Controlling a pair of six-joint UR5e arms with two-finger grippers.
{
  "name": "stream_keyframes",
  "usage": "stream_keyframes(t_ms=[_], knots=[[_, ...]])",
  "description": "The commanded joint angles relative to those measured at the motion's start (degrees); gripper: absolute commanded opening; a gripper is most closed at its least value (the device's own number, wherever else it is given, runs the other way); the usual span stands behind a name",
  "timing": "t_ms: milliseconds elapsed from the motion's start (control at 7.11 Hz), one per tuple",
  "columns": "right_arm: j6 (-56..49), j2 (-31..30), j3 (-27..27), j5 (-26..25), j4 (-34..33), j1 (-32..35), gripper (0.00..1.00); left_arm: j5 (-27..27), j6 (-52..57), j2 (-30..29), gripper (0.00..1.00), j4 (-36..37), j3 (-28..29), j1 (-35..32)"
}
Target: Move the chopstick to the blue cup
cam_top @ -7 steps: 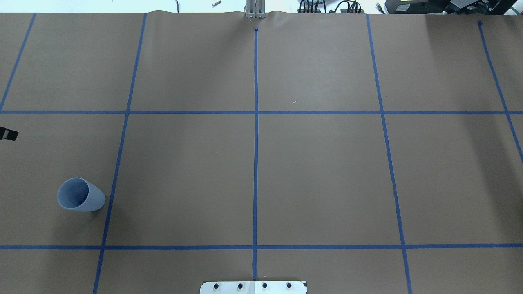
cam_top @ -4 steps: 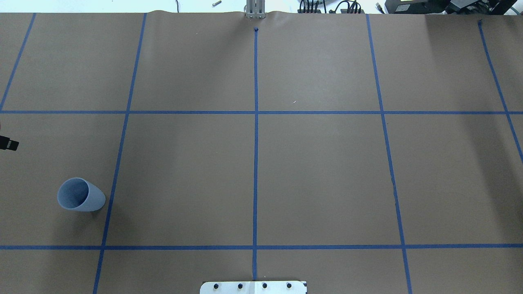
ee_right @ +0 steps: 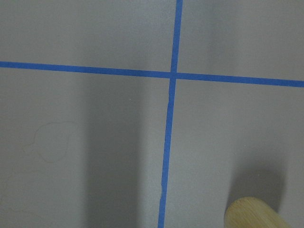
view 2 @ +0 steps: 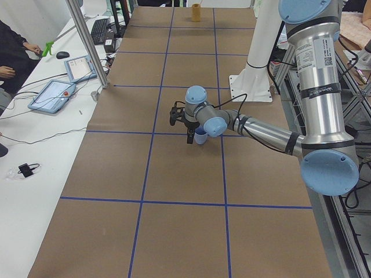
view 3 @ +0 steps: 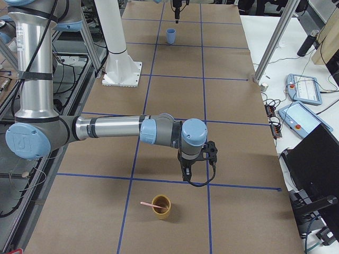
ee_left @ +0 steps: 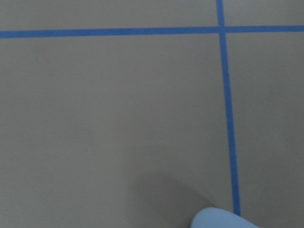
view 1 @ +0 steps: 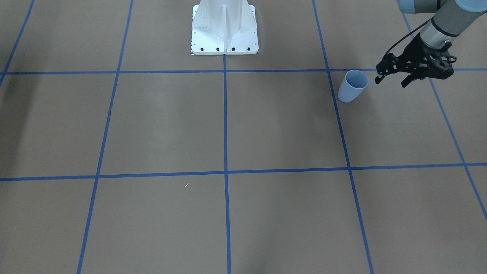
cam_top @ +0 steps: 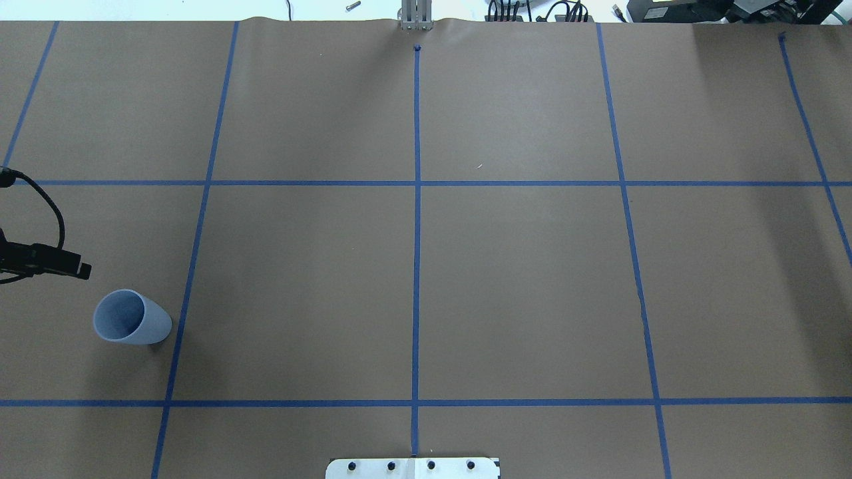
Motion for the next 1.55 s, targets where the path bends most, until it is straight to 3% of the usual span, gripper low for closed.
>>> stream_keyframes(t_ms=[0, 703, 844, 984, 1125, 1406], knots=[[-0.1, -0.6, 0.2, 0.1, 0.0, 0.0, 1.0, -0.2, -0.4, 0.2, 0.98, 0.0, 0.5, 2.8], [-0.2, -0.5, 0.5, -0.4, -0.1, 0.0, 1.0, -0.1, -2.7, -3.3, 0.97, -0.3, 5.0, 6.7], [-0.2, -0.4, 0.6, -0.4, -0.1, 0.0, 1.0, -0.1, -3.1, -3.7, 0.65, -0.3, 5.4, 6.7], [-0.1, -0.4, 1.2, -0.1, -0.1, 0.0, 1.0, -0.1, -4.3, -3.9, 0.16, -0.2, 5.4, 6.7], [0.0, -0.3, 2.7, 0.1, -0.1, -0.1, 1.0, 0.0, -4.4, -3.9, 0.0, -0.2, 5.4, 6.7], [-0.1, 0.1, 2.9, -0.6, -0.3, -0.1, 1.0, -0.4, -6.7, -4.5, 0.0, -0.1, 4.2, 6.6]])
